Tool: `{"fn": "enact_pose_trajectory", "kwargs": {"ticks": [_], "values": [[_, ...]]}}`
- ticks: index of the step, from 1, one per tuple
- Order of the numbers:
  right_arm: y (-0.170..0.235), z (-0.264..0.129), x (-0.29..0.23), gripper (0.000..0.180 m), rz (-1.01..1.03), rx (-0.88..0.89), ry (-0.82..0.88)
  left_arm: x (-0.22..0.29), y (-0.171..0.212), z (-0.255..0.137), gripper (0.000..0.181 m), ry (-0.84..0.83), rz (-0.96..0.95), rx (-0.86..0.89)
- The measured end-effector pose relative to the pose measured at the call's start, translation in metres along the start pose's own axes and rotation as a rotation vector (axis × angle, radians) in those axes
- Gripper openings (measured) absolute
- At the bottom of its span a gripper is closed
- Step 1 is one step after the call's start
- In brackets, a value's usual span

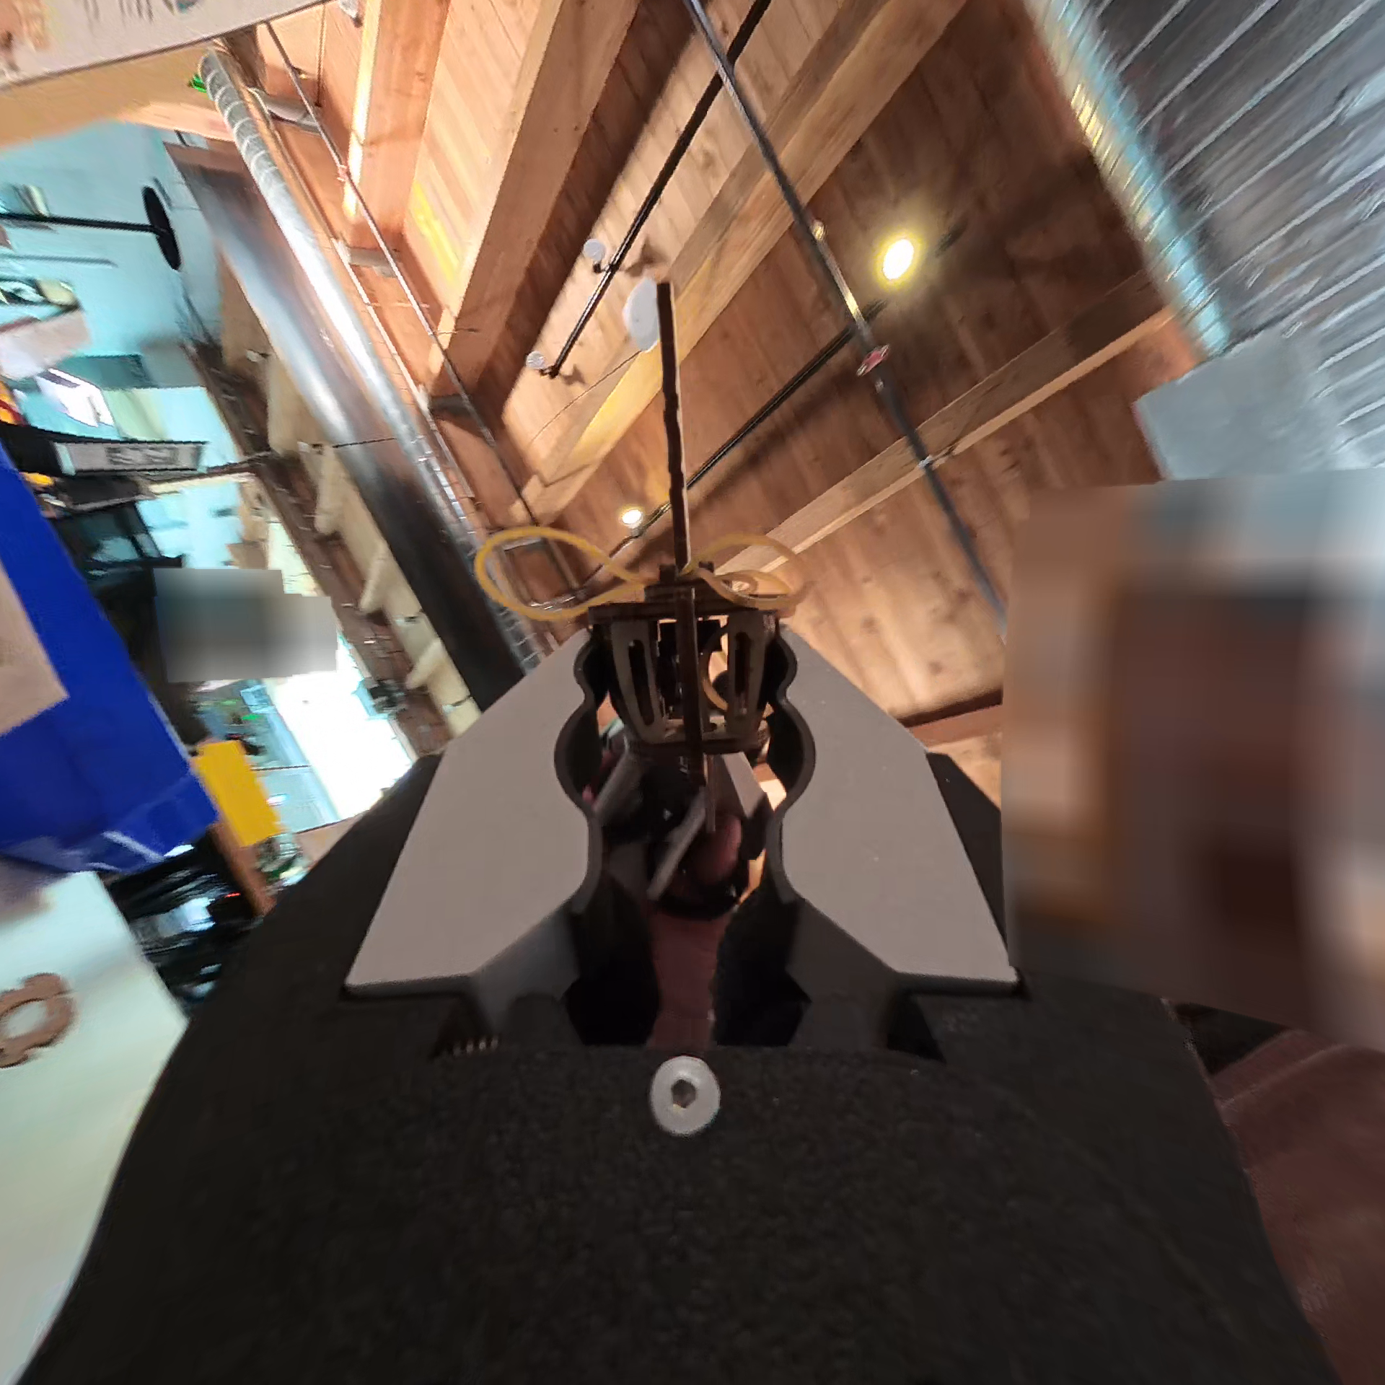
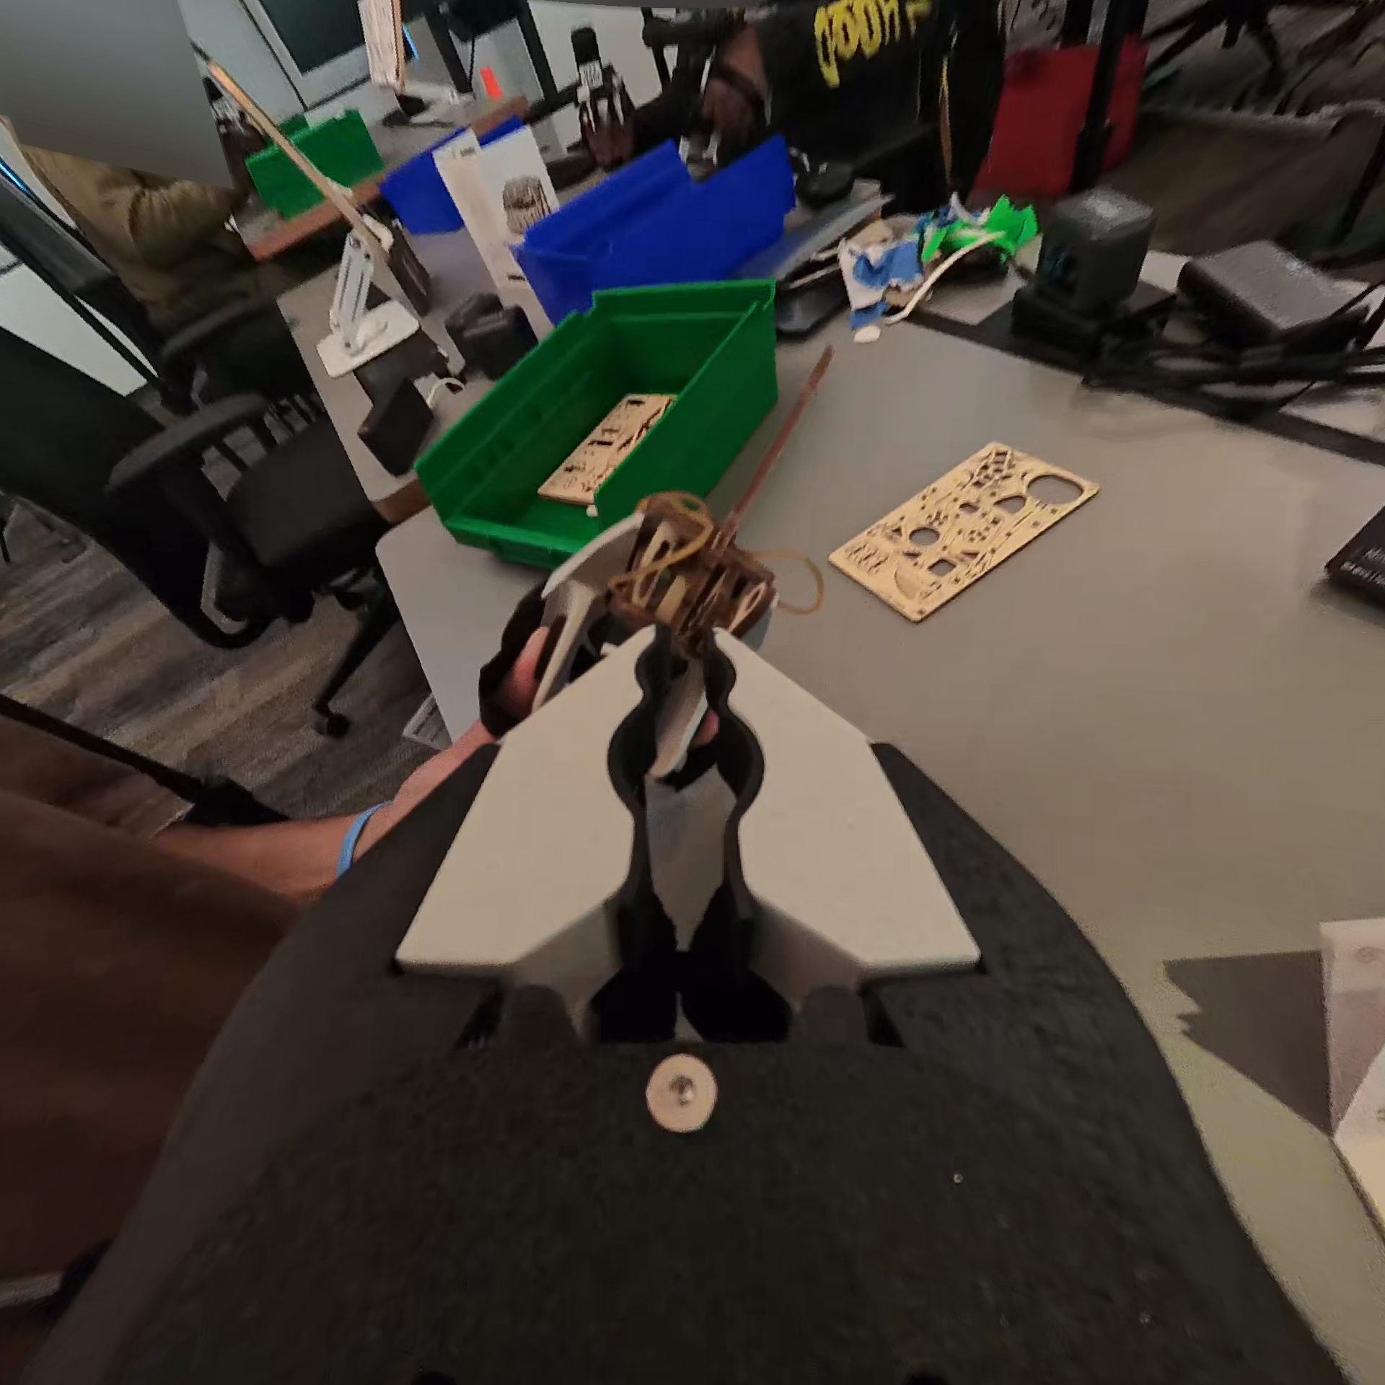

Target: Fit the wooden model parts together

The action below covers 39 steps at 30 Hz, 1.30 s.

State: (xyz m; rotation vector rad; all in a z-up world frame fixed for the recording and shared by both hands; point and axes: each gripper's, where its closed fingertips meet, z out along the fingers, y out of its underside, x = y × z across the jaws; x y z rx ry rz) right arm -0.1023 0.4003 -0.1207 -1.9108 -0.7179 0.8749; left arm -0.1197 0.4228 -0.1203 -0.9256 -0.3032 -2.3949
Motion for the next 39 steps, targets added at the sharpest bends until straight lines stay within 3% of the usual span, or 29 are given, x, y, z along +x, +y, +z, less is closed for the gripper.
{"fn": "enact_pose_trajectory", "kwargs": {"ticks": [1, 28, 39], "values": [[0.005, 0.002, -0.003, 0.007, 0.011, -0.014, -0.007, 0.001, 0.0, 0.001, 0.039, -0.007, 0.022, -0.006], [0.014, 0.016, -0.01, 0.002, 0.288, -0.009, -0.128, 0.0, 0.001, 0.0, 0.039, -0.053, 0.091, -0.022], [0.014, 0.016, -0.01, 0.005, 0.265, -0.009, -0.112, 0.0, 0.0, -0.001, 0.039, -0.035, 0.053, -0.01]]}}
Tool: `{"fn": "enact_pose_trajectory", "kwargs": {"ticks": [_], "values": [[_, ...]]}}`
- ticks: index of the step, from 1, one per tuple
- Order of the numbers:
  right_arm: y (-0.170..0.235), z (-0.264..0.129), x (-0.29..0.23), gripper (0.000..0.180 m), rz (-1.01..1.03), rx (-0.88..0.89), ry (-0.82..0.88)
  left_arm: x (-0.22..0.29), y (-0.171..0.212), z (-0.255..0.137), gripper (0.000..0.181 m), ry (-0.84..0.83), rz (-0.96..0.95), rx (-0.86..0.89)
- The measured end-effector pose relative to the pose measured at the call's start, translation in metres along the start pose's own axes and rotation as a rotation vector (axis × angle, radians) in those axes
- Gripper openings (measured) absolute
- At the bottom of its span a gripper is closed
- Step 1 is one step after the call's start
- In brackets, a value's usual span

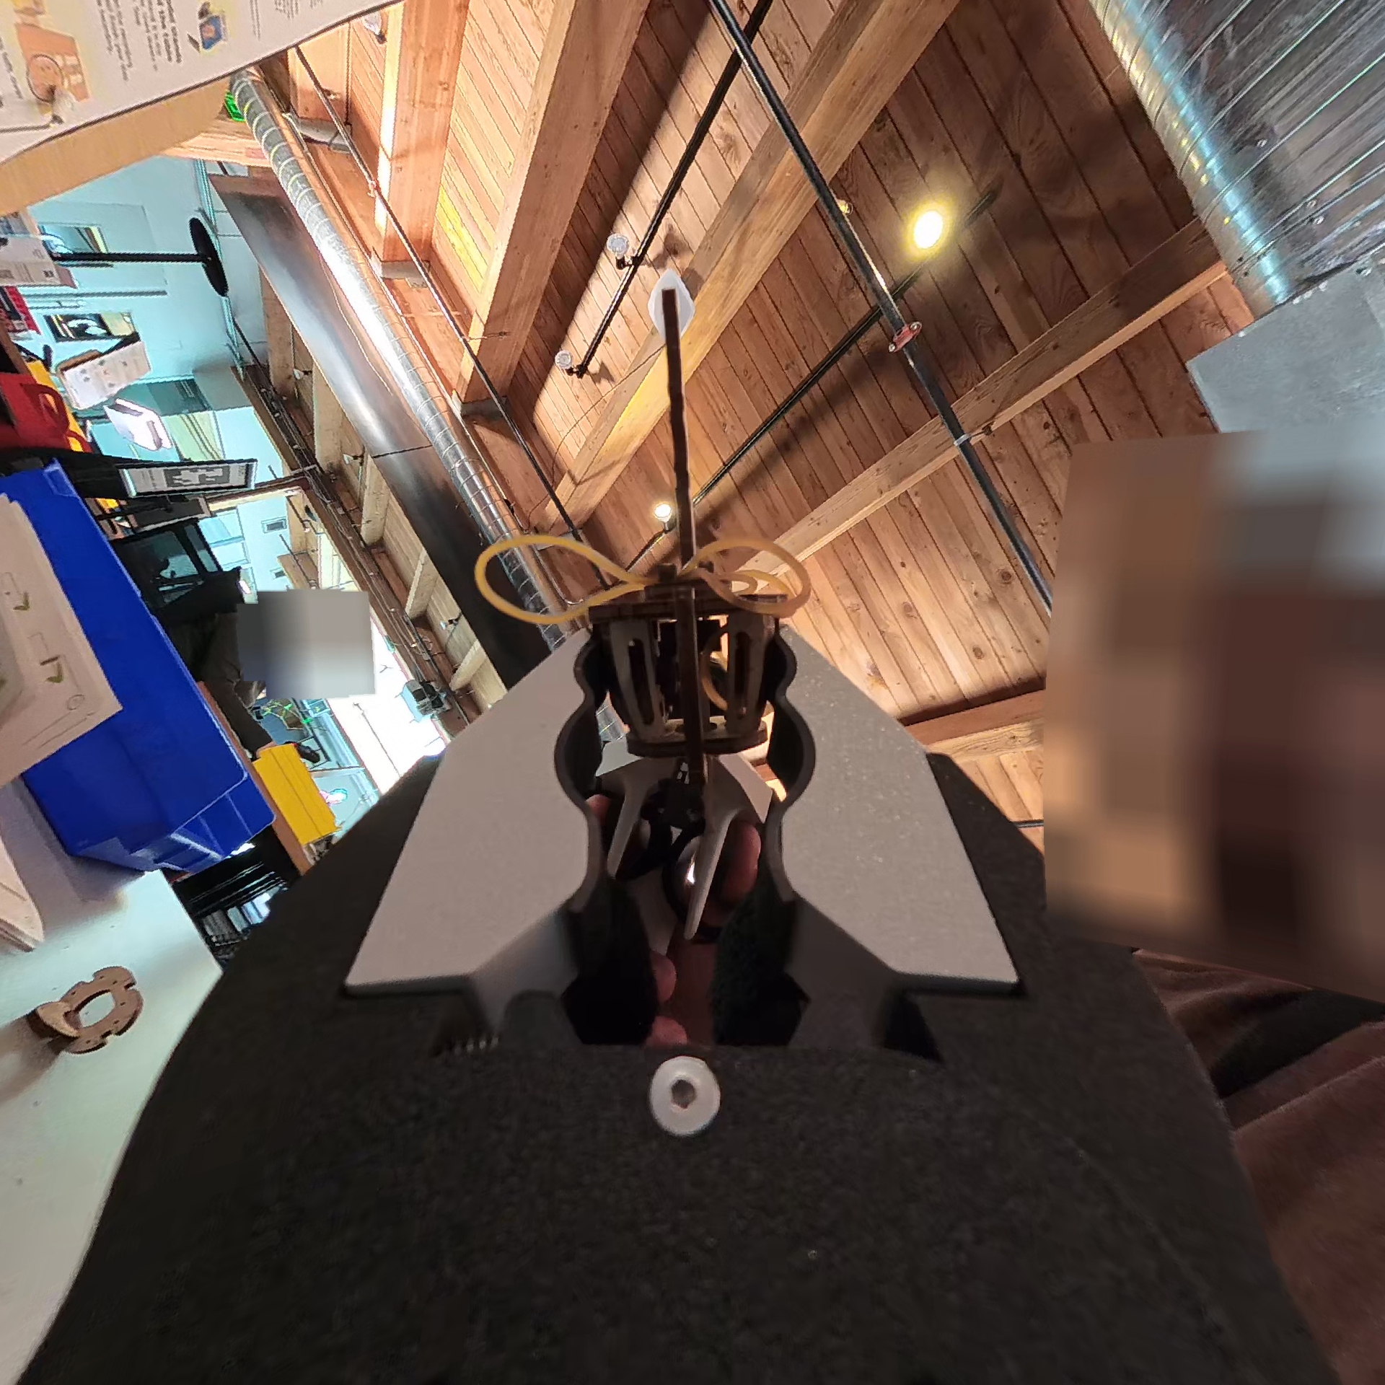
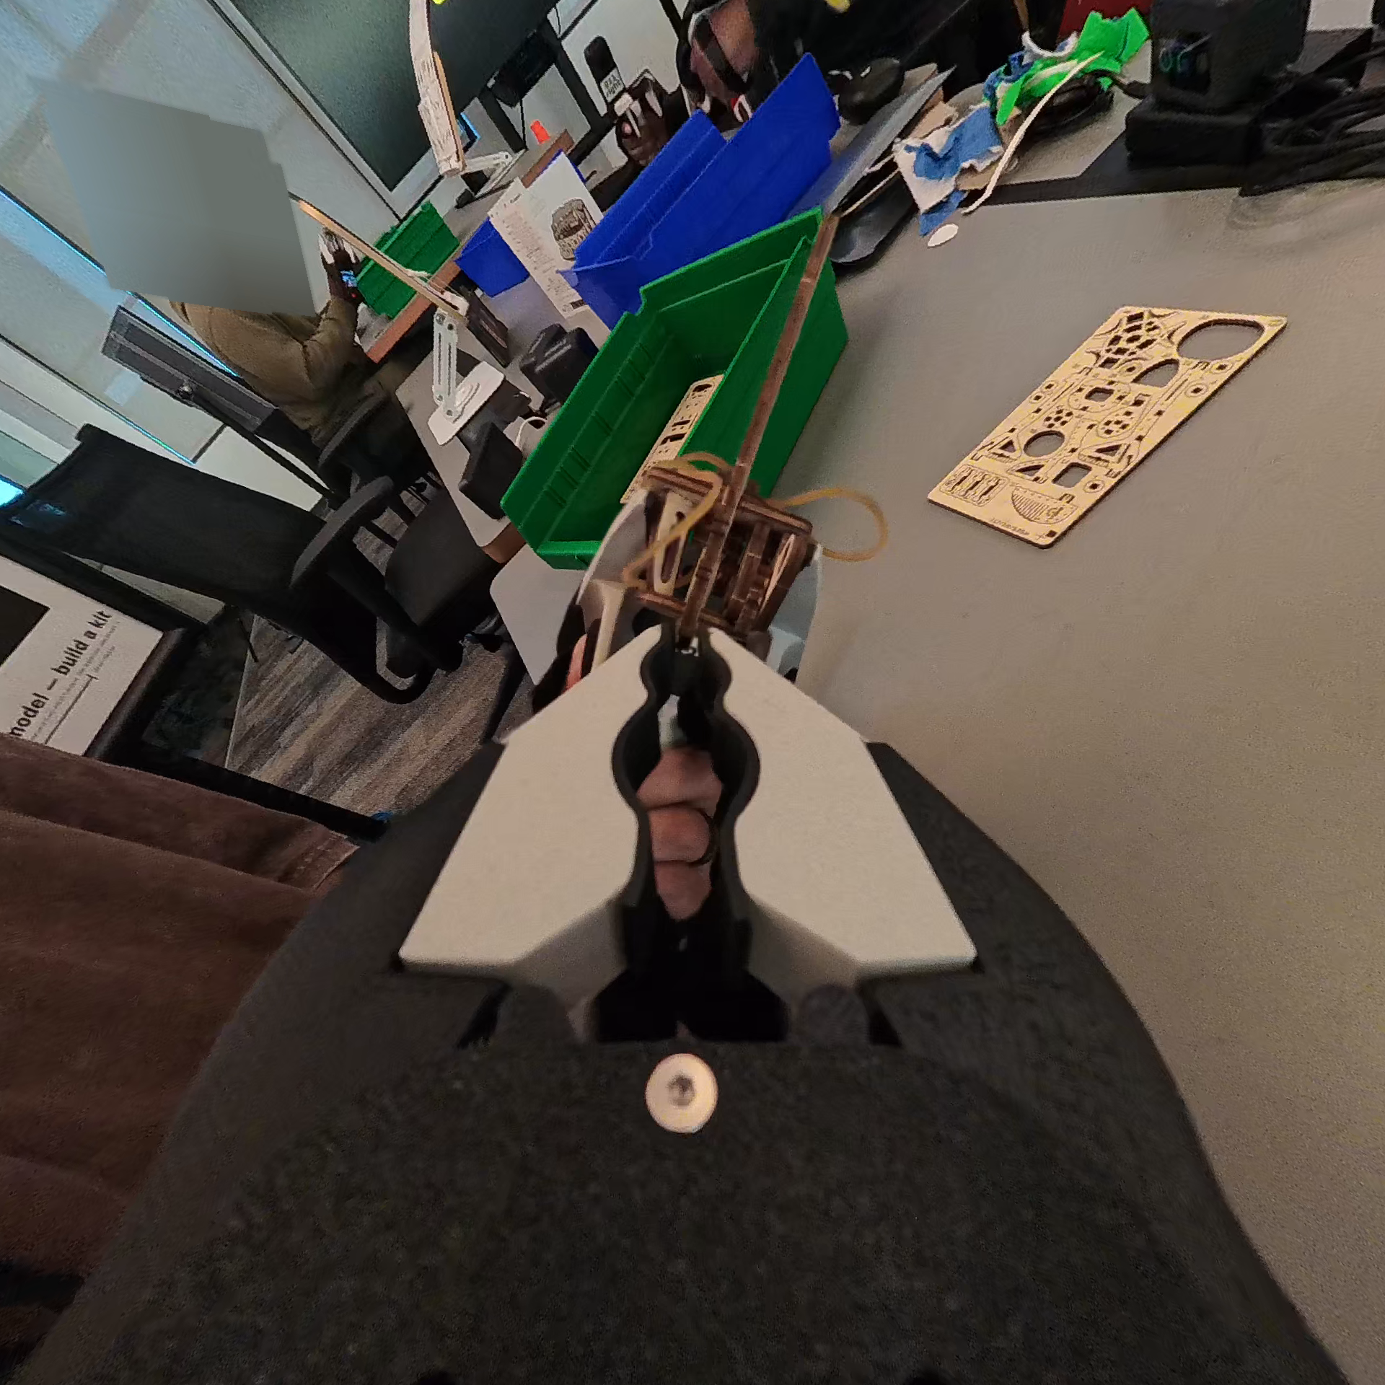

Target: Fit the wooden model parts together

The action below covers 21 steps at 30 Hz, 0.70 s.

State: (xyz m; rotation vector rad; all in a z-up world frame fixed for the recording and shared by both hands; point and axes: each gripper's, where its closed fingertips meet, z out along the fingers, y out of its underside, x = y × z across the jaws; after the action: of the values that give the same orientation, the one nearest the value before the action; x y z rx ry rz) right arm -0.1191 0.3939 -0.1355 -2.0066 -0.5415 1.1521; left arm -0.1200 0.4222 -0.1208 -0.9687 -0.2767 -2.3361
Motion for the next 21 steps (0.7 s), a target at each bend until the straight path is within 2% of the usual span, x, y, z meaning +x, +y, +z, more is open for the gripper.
{"fn": "enact_pose_trajectory", "kwargs": {"ticks": [7, 10, 14, 17, 21], "values": [[-0.009, -0.02, 0.004, 0.013, -0.081, -0.003, 0.023, 0.001, 0.0, 0.0, 0.039, -0.001, 0.01, -0.012], [-0.036, -0.038, 0.008, 0.013, -0.219, -0.02, -0.001, -0.002, 0.003, 0.001, 0.039, -0.033, 0.013, -0.057], [-0.047, -0.048, 0.013, 0.024, -0.513, -0.172, -0.166, -0.005, 0.006, 0.001, 0.039, -0.038, -0.053, -0.122], [-0.041, -0.045, 0.032, 0.042, -0.646, -0.285, -0.208, -0.008, 0.014, 0.002, 0.038, -0.036, -0.109, -0.18], [-0.031, -0.032, 0.029, 0.065, -0.702, -0.269, -0.372, -0.005, 0.03, 0.005, 0.04, -0.016, -0.147, -0.281]]}}
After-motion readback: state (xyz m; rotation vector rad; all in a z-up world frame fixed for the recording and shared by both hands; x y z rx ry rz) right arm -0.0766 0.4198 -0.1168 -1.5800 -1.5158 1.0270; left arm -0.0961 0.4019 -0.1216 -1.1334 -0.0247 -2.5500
